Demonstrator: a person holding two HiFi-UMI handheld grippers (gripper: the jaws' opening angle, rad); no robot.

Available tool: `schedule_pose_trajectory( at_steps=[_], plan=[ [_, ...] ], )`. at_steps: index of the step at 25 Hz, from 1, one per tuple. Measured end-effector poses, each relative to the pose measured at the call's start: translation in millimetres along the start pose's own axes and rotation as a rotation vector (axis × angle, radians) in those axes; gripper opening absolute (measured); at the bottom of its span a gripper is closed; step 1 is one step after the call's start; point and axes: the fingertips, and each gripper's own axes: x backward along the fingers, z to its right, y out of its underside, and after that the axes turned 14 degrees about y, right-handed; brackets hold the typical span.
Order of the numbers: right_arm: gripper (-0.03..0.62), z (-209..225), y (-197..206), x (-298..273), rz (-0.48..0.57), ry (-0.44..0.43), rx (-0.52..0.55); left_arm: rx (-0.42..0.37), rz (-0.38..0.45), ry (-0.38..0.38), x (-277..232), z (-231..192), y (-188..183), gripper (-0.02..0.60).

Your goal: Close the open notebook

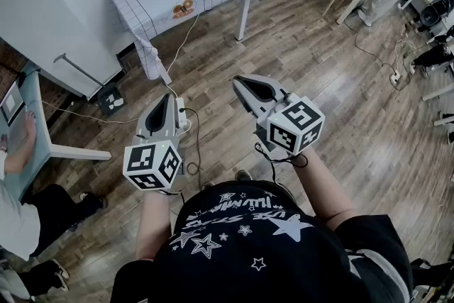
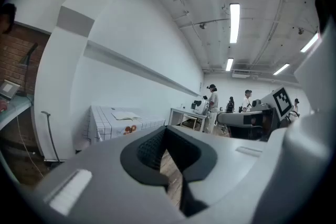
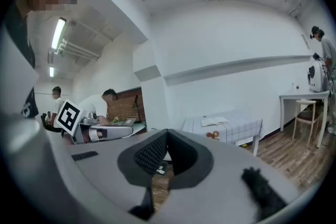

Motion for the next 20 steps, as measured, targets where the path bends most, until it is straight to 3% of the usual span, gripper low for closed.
schedule_pose_trajectory(
  at_steps=[5,20],
  plan=[
    [0.015,-3.3,9.1,0.8,-0.017,0.027,-0.012,-0.019,-0.017,0.006,6.2,4.0,4.3,0.008],
    [0.015,-6.8,25.2,3.4,-0.053,-0.019,-0.046,-0.036,-0.043,-0.029,11.8,9.2,9.1,0.008]
  ],
)
